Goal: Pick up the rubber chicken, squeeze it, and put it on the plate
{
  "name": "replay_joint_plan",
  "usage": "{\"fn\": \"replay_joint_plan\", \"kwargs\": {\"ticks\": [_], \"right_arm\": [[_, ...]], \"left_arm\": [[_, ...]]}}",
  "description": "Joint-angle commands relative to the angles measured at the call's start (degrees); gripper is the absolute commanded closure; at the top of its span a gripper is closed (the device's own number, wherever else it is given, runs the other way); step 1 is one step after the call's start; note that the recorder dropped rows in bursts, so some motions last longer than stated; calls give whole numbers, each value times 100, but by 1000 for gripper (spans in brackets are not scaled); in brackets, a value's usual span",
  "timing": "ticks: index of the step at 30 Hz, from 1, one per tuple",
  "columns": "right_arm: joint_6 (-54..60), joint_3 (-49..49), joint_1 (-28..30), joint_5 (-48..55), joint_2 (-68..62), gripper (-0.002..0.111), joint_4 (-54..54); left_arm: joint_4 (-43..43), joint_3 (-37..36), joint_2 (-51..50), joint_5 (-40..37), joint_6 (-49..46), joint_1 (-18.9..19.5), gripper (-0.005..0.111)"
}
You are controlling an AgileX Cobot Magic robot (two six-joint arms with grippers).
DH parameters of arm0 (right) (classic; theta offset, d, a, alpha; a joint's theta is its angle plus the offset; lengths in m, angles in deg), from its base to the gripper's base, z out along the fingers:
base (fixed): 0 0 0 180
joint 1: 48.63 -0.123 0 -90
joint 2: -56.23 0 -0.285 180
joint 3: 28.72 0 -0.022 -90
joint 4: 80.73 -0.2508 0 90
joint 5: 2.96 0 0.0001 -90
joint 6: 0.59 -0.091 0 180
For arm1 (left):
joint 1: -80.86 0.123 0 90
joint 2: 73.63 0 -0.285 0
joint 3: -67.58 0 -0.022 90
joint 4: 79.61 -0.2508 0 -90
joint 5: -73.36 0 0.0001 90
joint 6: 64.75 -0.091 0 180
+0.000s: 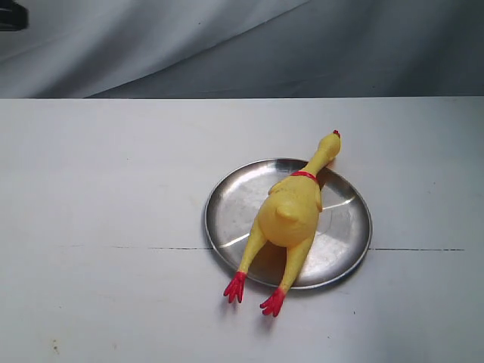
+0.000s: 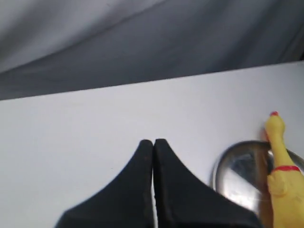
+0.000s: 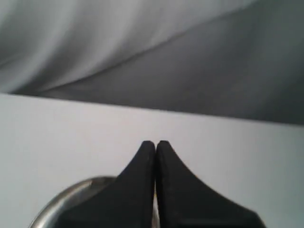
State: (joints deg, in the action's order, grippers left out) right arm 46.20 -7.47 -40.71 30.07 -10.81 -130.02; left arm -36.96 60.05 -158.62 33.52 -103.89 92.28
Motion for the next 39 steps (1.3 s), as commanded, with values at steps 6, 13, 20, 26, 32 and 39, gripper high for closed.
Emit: {"fn": "replay_joint_plan", "kwargs": {"ticks": [6,13,20,26,32,39], "right_arm": [[-93,-2187,4,165,1070,108,38],[-910,-3438,4,805,1309,108,365],[-976,-3396,-331,1085,1221,108,379],[-976,-3396,-713,1138,1168,108,387],[-976,-3396,-890,1413,1231,108,444],[-1681,-3396,-952,1687,1795,108,1941]], "left_arm": [[-71,-106,2010,609,24,866,107],[-96,-106,3188,101,608,1125,107],[-490,-145,3674,-912,1368,1125,107],[88,-473,4253,-757,1344,1125,107],[75,-527,4849,-653,1344,1125,107],[-824,-527,5534,160,1556,1125,107]]}}
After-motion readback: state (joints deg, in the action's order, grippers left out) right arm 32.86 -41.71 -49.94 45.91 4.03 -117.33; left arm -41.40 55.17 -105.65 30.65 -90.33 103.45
